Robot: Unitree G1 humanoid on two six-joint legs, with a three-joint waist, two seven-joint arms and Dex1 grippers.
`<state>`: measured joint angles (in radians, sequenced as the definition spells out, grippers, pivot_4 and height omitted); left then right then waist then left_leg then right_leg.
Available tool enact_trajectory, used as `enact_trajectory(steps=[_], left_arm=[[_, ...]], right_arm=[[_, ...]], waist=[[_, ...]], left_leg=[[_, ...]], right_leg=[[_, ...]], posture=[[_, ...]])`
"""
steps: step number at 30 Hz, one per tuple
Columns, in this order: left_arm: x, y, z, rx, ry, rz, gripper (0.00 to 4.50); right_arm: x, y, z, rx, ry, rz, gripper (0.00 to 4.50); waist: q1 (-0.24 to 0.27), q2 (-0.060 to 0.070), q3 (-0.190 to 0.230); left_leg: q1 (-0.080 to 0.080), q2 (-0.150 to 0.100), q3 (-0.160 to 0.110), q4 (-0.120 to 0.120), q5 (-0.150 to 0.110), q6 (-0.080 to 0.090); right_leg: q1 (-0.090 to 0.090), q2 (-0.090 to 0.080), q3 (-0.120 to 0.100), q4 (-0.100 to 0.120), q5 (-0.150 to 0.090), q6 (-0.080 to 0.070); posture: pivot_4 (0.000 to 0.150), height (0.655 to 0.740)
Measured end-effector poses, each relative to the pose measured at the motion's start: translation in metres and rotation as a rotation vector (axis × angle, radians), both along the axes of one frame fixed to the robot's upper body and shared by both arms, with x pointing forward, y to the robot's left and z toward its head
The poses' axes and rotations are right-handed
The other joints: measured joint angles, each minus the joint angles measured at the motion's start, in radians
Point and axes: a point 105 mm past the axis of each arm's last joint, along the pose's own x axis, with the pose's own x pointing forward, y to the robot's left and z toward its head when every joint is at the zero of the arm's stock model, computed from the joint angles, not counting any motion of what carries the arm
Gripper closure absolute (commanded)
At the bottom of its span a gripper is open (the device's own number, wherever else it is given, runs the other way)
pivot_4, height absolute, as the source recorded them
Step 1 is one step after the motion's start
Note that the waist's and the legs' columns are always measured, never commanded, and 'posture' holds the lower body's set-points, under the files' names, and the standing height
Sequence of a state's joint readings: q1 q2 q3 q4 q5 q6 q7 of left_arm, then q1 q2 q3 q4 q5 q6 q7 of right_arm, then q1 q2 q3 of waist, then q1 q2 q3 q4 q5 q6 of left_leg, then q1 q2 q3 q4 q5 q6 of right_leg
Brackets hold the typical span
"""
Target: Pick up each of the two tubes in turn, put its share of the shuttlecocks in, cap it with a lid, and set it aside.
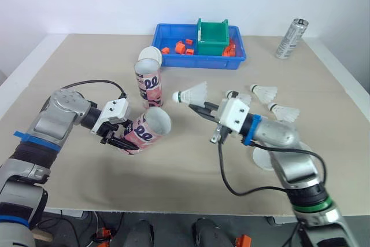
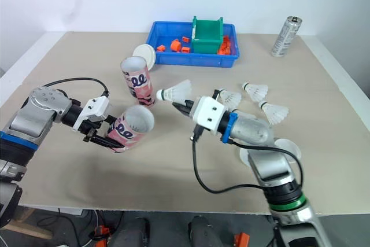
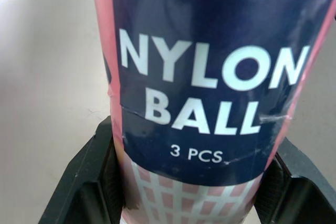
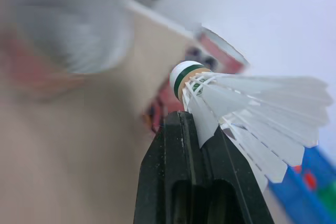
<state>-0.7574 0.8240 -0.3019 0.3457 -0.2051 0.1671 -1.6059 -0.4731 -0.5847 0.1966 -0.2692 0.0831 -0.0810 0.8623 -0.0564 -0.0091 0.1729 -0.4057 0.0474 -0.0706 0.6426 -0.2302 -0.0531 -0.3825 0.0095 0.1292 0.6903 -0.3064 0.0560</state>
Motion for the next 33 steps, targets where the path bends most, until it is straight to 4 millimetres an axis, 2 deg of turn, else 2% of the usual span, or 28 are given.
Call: enact_trajectory(steps=[3,6,12,15,16,18,20,22,24,26,27,30,33], left_arm=[[0.001,0.000,-0.001,-0.007,0.005,0.003,1.72],[0.001,-0.002,-0.001,-0.012,0.008,0.003,1.72],[0.001,-0.001,-0.001,-0.011,0.008,0.006,1.72],[0.001,-0.001,-0.001,-0.010,0.006,0.006,1.72],[0.001,-0.002,0.000,-0.011,0.004,0.006,1.72],[0.001,-0.002,0.000,-0.009,0.003,0.002,1.72],[0.000,-0.006,0.000,-0.006,-0.005,-0.012,1.72],[0.000,-0.005,0.000,-0.008,-0.001,-0.009,1.72],[0.000,-0.003,0.000,-0.006,0.002,-0.004,1.72],[0.000,-0.003,0.000,-0.004,0.004,-0.001,1.72],[0.000,-0.003,0.000,-0.005,0.001,0.000,1.72],[-0.001,-0.004,0.000,-0.012,0.001,-0.003,1.72],[-0.001,-0.005,0.000,-0.010,0.002,-0.007,1.72]], right_arm=[[-0.015,0.008,0.005,-0.098,-0.095,0.130,4.46],[-0.021,0.012,0.003,-0.151,-0.141,0.194,4.46],[-0.018,0.024,-0.001,-0.177,-0.169,0.244,4.46],[-0.012,0.037,-0.004,-0.205,-0.177,0.262,3.54],[-0.011,0.038,-0.002,-0.200,-0.183,0.261,3.13],[-0.008,0.037,0.003,-0.223,-0.152,0.252,2.01],[-0.009,0.028,0.003,-0.279,-0.110,0.238,1.16],[-0.010,0.016,-0.009,-0.363,-0.049,0.222,1.16],[-0.009,0.011,-0.021,-0.356,0.016,0.195,1.16],[-0.005,0.008,-0.017,-0.287,0.041,0.153,1.16],[0.000,0.002,-0.009,-0.209,0.073,0.102,1.16],[0.010,-0.027,0.010,0.017,0.186,-0.058,1.16],[0.008,-0.054,0.012,0.215,0.341,-0.160,1.16]], waist=[[0.000,0.000,0.000],[0.003,0.000,0.000],[0.005,0.000,0.000],[0.005,0.000,0.000],[0.005,0.000,0.000],[0.006,0.000,0.000],[0.007,0.000,0.000],[0.008,0.000,-0.001],[0.007,0.000,0.000],[0.006,0.000,0.000],[0.007,0.000,0.000],[0.009,0.000,0.000],[0.009,0.000,0.000]], left_leg=[[0.000,0.000,0.000,0.000,0.000,0.000],[0.000,0.000,0.000,0.001,0.000,0.000],[0.000,0.000,0.000,0.001,0.000,0.000],[0.000,0.000,0.000,0.001,0.000,0.000],[0.000,0.000,0.000,0.001,0.000,-0.001],[0.001,0.000,0.000,0.001,0.000,-0.001],[0.001,0.000,0.000,0.001,0.000,-0.001],[0.001,0.000,-0.001,0.001,0.000,0.000],[0.001,0.000,-0.001,0.001,0.000,0.000],[0.001,0.000,-0.001,0.001,0.000,0.000],[0.001,0.000,-0.001,0.001,0.000,0.000],[0.000,0.000,-0.001,0.002,0.000,0.000],[0.000,0.000,-0.002,0.001,0.000,0.000]], right_leg=[[0.000,0.000,0.000,0.000,0.000,0.000],[0.001,0.000,0.000,0.000,0.000,0.000],[0.001,0.000,0.000,0.000,0.000,-0.001],[0.001,0.000,0.000,0.001,0.001,-0.001],[0.001,0.000,0.000,0.001,0.001,-0.001],[0.001,0.000,0.000,0.001,0.001,-0.001],[0.001,-0.001,0.000,0.001,0.001,-0.001],[0.001,0.000,-0.001,0.000,0.000,-0.002],[0.000,0.000,-0.001,0.002,0.000,-0.003],[0.000,0.000,-0.001,0.004,-0.001,-0.003],[0.000,0.000,-0.001,0.005,-0.001,-0.003],[0.000,0.000,-0.002,0.005,-0.002,-0.003],[0.000,0.000,-0.002,0.005,-0.003,-0.004]], posture=[[0.150,0.7384],[0.150,0.7384],[0.150,0.7384],[0.150,0.7384],[0.150,0.7384],[0.150,0.7384],[0.150,0.7384],[0.150,0.7384],[0.150,0.7384],[0.150,0.7384],[0.150,0.7384],[0.150,0.7384],[0.150,0.7384]])
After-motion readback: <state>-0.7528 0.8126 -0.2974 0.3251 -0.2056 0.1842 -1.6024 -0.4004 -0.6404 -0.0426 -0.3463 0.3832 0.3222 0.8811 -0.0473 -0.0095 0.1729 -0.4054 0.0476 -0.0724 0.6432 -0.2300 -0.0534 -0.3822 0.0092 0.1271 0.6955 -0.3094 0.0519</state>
